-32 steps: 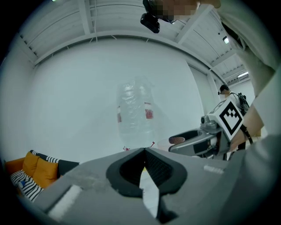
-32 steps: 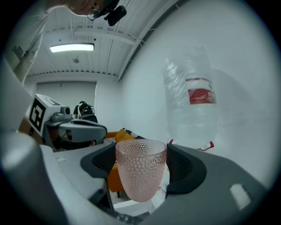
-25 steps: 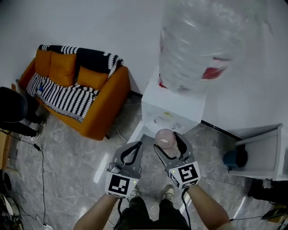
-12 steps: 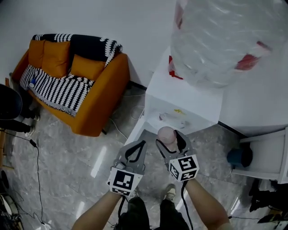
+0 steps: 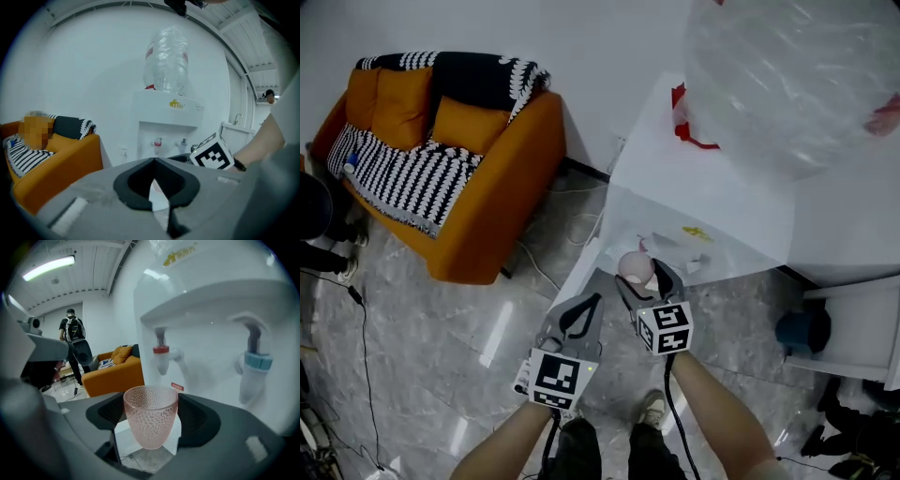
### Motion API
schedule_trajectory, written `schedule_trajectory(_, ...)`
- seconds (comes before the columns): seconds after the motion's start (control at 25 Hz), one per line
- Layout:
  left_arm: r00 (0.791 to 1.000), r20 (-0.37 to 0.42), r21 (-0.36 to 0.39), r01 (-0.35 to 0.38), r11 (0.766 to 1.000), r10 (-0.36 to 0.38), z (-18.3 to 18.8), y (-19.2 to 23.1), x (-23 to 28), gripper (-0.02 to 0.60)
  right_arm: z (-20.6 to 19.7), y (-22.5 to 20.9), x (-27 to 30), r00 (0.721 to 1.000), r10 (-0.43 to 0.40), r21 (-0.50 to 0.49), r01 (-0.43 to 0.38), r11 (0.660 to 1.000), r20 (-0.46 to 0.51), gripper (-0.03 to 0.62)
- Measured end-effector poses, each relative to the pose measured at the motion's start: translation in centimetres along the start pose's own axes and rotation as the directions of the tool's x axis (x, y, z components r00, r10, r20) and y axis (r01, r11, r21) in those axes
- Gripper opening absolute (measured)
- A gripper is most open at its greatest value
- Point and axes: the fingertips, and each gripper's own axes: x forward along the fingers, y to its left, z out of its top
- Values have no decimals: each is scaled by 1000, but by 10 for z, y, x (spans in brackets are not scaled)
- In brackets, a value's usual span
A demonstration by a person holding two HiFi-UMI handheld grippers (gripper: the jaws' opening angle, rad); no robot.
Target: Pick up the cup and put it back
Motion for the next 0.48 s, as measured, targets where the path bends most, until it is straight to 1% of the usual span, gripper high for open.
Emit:
schedule_trajectory(0.12, 1000, 5, 3, -3, 1000, 3, -8, 6, 9, 2, -9, -14, 20, 1000, -26, -9, 26, 1000, 0, 362)
schedule_trajectory(0.24, 1000, 6, 1, -1, 1000, 1, -19, 11, 18, 2, -11, -27, 37, 998, -39, -7, 39, 999, 44, 362)
schedule_trajectory(0.36, 1000, -10, -11, 4, 1000, -4, -32, 14, 24, 2, -18, -29, 45, 995, -45, -19, 47, 999, 91, 364)
schedule_trajectory(0.48, 1000, -15, -33, 14, 999, -15, -39, 18, 26, 2, -30, -31, 48, 991, -78, -2, 78, 997, 110, 364)
